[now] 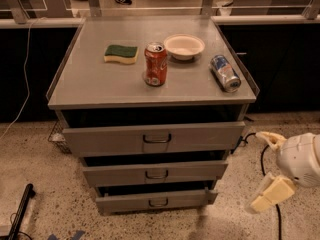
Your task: Open middle drawer
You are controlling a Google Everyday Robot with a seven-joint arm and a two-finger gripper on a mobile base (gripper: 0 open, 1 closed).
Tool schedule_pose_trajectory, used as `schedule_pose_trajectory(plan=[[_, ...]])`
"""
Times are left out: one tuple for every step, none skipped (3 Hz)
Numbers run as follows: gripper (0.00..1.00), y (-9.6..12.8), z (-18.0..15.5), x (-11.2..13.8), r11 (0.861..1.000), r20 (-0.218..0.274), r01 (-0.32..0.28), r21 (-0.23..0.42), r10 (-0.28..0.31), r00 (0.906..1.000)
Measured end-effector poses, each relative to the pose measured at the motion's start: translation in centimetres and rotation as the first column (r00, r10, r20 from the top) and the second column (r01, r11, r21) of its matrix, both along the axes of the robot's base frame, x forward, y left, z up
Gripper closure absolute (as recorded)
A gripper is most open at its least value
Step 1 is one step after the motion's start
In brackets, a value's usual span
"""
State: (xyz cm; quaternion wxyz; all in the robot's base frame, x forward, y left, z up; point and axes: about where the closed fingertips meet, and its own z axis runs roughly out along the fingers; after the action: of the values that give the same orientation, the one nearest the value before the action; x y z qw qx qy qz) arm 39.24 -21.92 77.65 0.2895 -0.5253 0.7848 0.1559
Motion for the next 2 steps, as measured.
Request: schedule_pose_trajectory(plan=[[0.0,2.1,-5.6,1.4,1.0,-0.003,0.019,-0.008,-0.019,0.9998],[0.0,2.6,-8.4,2.4,0.999,-0.007,0.045,-0.015,-0.045,0.9989]])
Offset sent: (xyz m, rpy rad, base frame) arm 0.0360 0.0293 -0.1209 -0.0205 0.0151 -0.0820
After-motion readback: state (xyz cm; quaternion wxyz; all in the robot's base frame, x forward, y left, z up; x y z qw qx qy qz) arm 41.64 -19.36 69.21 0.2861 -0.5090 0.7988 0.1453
